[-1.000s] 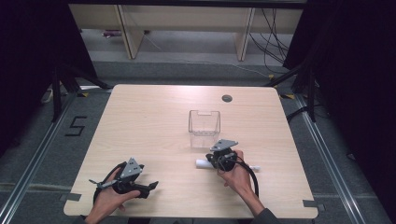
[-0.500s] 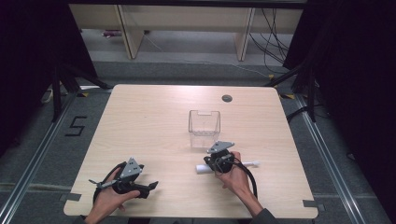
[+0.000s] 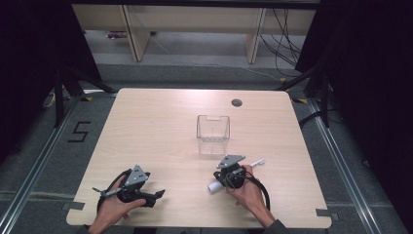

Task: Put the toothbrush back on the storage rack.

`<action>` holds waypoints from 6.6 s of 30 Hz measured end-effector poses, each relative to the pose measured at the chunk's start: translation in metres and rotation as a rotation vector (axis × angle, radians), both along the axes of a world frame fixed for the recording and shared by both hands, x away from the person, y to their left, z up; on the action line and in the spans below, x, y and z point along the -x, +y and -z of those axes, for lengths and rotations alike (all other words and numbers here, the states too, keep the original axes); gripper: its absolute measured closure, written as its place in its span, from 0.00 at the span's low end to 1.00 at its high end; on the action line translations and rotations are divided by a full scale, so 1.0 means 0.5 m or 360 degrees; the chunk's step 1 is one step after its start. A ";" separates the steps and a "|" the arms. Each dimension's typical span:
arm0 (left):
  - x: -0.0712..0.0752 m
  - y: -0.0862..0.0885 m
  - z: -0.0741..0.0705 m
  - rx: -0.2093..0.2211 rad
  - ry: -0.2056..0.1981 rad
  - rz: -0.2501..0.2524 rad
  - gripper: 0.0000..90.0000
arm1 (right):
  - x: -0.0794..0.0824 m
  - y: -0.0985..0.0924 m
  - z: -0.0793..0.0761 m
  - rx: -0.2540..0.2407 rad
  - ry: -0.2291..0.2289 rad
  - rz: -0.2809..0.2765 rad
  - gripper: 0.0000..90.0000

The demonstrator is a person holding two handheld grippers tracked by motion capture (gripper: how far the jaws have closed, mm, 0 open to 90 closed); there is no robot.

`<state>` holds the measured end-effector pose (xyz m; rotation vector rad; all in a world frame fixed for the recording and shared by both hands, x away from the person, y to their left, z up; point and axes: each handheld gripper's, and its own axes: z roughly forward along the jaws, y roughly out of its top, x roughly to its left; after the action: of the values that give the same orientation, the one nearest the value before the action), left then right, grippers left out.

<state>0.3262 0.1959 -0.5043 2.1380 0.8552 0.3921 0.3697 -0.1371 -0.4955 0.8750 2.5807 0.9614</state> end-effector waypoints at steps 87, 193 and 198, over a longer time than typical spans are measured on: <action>0.000 -0.002 0.003 0.0020 0.0019 -0.0016 0.18 | 0.127 -0.187 -0.011 0.0062 0.0193 0.0122 0.94; -0.004 0.004 0.001 -0.0021 0.0004 -0.0008 0.18 | -0.041 -0.067 -0.062 0.0779 0.0580 -0.0159 0.75; -0.004 0.004 0.001 -0.0021 0.0008 -0.0011 0.18 | -0.035 -0.071 -0.076 0.0748 0.0556 -0.0144 0.75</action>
<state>0.3282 0.1978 -0.5051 2.1494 0.8651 0.3972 0.3872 -0.1727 -0.4575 0.8536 2.9700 0.1995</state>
